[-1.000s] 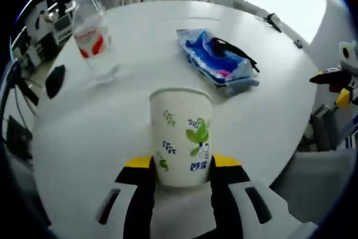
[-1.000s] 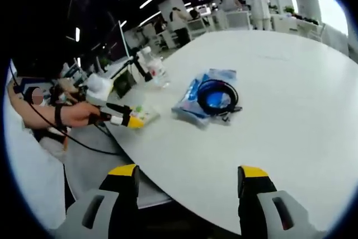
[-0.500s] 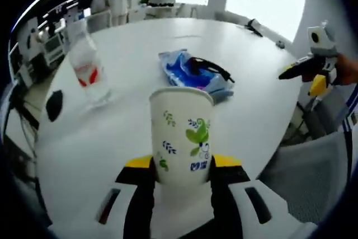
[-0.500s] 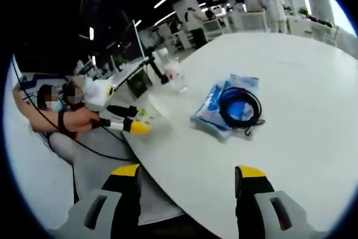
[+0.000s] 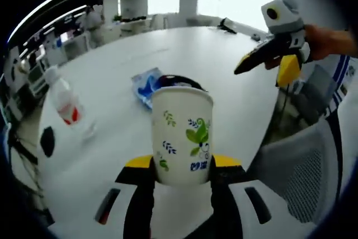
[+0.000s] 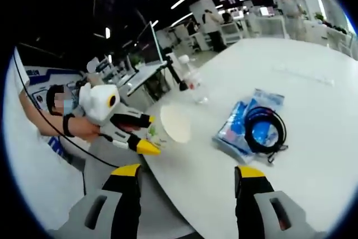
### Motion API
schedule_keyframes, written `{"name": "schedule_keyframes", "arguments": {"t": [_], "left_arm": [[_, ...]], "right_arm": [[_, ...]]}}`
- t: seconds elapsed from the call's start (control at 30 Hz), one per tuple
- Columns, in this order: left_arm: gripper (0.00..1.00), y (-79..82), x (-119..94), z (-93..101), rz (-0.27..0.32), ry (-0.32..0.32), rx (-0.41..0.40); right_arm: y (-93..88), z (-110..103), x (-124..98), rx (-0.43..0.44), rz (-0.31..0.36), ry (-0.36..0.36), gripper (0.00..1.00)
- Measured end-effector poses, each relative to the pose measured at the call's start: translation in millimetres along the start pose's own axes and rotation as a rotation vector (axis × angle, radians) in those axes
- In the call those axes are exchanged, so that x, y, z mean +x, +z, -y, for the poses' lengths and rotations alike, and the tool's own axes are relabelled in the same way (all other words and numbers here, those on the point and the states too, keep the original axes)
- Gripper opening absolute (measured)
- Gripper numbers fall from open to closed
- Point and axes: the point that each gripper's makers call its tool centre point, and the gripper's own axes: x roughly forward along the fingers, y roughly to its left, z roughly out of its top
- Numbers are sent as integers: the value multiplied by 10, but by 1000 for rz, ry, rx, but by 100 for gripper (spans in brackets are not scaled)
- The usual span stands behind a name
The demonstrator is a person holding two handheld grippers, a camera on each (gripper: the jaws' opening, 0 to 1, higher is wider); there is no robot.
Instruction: Arrange the tabletop items into an orderly group along one side of the table until the central work area is clear of visible clutter.
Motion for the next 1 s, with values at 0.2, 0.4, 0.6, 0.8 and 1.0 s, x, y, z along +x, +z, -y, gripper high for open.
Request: {"name": "schedule_keyframes", "arguments": {"t": [0.2, 0.4, 0.6, 0.8, 1.0], "left_arm": [[37, 33, 56, 109, -16, -28, 62], [37, 112, 114, 213, -15, -49, 136], [37, 206, 167, 336, -8, -79, 199], [37, 292, 206, 455, 5, -110, 236], [38, 344, 218, 614, 15, -143, 259]], "right_arm": [[55, -144, 91, -15, -18, 49, 65], [73, -245, 172, -27, -33, 82, 65], [33, -303, 231, -24, -47, 103, 64], [-35, -345, 226, -6, -56, 111, 61], [-114, -357, 210, 5, -64, 111, 59]]}}
